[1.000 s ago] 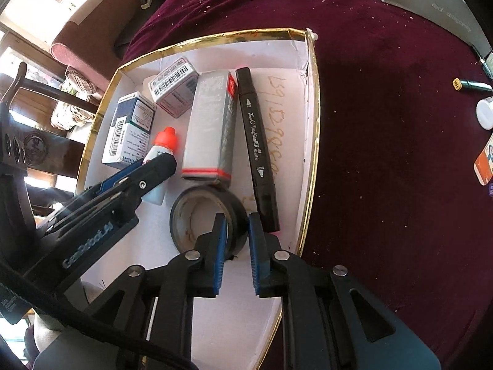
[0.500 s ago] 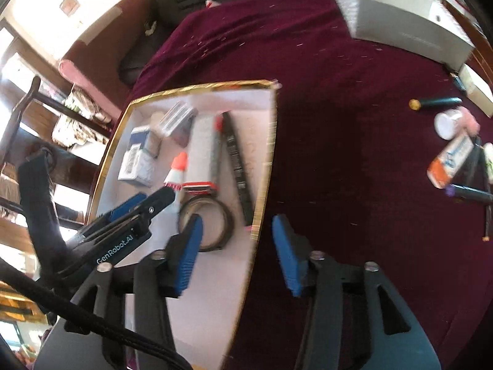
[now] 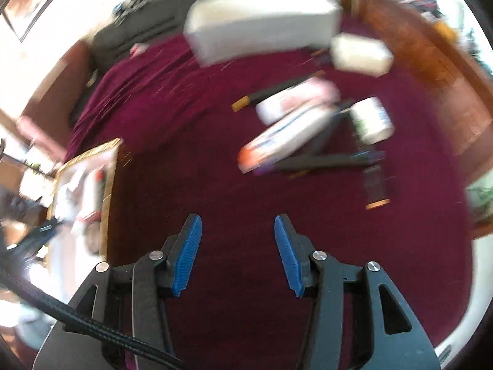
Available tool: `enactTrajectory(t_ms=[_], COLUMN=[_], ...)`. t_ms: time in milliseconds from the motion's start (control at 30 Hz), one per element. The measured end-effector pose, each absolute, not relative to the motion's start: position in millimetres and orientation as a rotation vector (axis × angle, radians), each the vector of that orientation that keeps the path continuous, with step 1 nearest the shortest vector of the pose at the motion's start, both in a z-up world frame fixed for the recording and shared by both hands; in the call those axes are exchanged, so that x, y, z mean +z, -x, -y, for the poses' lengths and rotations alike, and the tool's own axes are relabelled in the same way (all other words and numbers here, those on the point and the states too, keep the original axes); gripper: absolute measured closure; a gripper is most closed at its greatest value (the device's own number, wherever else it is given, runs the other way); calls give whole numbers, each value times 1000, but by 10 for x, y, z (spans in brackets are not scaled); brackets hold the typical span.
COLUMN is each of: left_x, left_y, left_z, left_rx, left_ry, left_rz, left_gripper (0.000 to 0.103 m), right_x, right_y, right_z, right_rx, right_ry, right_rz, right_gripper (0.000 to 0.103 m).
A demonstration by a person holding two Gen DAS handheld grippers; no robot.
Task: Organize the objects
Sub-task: 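Place the bottle and tape roll into the tray and open both grippers, then swing both grippers back over the remaining items on the table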
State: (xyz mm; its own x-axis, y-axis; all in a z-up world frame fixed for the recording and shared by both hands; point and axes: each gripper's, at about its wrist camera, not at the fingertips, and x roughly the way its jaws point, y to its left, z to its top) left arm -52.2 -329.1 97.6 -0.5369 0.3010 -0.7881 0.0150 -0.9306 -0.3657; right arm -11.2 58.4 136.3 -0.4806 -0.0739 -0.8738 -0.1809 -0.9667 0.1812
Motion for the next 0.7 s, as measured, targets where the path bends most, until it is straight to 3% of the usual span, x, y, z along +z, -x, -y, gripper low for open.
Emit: enactTrajectory(t_ms=[33,67,100,167,233,300,333,500,700], left_x=[1091,1155,1224,1297,1331,1327,1324,1252,1156], left_y=[479,448,412,367,280,211,169,-31,-224], left_z=[3229,3184,3110,2965,2773,2624,2575,2405,2425], left_rx=[2570,2568,2562,2533,2510,2480,2468,2435,2444], left_ry=[1376,1356,1338,1319,1306,1310,1323,1383,1460], left_rz=[499,505,514,547,560,555,546,506,505], left_gripper=[46,44,44,44,44,44,44,44,44], right_x=[1453,1540,1592,1581,1387,1143,1057,866,667], right_y=[47,-28,-85,-117,35,230,297,659,1282], right_z=[-708,-822,-919,-1180,-1457,-1682,-1770,-2066,-2242], right_rx=[2627,2634,2639,2654,2588,2499,2480,2415,2357], right_ry=[1492,1411,1362,1313,1401,1568,1621,1615,1591], right_rz=[-357,-311,-297,-365,-457,-528,-578,-644,-520], right_gripper=[55,45,20,0,2,29,31,31,31])
